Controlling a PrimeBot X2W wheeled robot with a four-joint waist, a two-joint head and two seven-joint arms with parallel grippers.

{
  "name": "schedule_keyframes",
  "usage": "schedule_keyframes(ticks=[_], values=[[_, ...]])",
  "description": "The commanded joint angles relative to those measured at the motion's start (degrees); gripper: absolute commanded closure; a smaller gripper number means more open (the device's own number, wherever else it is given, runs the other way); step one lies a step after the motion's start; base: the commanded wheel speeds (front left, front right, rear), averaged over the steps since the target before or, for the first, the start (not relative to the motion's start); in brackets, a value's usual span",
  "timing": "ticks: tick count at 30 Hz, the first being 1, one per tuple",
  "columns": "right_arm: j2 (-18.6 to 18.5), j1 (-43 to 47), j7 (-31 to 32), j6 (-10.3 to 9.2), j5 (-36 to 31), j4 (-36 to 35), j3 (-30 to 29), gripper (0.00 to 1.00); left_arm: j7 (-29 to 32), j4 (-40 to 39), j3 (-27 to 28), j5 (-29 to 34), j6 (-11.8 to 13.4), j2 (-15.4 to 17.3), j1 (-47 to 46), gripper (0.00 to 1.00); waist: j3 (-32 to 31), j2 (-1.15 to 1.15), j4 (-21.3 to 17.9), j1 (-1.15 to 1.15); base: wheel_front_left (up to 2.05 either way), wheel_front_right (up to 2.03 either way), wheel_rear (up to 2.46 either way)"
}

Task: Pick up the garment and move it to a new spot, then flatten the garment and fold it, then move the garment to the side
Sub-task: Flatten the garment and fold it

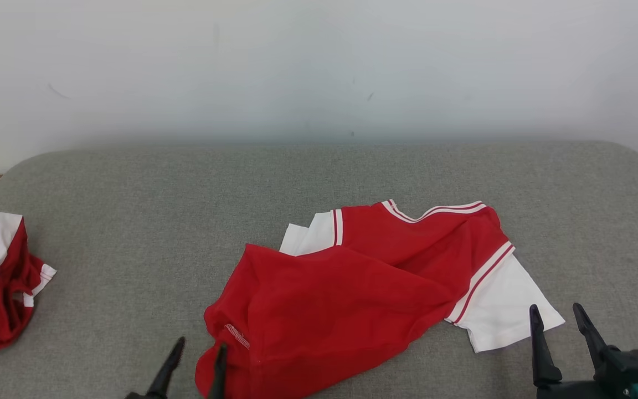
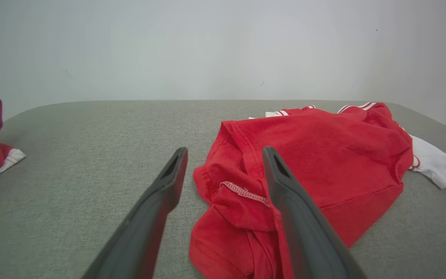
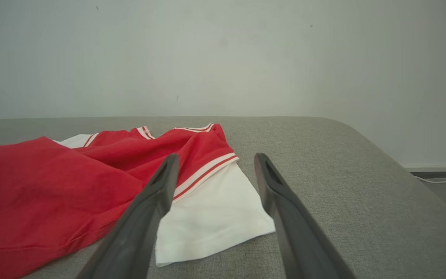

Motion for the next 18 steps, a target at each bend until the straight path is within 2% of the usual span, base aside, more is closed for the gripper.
schedule_keyframes(ticks=[1,8,14,18], values=[[-0.9,-1.0,0.4,-0.06,-0.3,1.2,0.1,0.00,-0.2,0.8,-1.2,-0.9,-0.6,-0.1,-0.6,0.00,0.1,0.00,0.0,0.00,0.00,0.00,0.00],[-2.9,-4.2,3.0,-0.06,0.9,7.3,0.6,0.00,-0.2,5.6,-6.2,-3.1,-1.8,-0.3,-2.5,0.00,0.7,0.00,-0.8,0.00,0.00,0.00,0.00],[-4.5,-9.4,3.0,-0.06,2.1,14.9,2.2,0.00,-0.2,10.6,-9.8,-6.3,-1.0,-0.3,-5.0,0.00,1.8,0.00,-2.1,0.00,0.00,0.00,0.00],[-5.1,-11.6,2.7,-0.06,2.4,18.3,2.8,0.00,-0.2,12.9,-10.1,-7.0,-0.8,-0.3,-6.2,0.00,2.2,0.00,-2.3,0.00,0.00,0.00,0.00]])
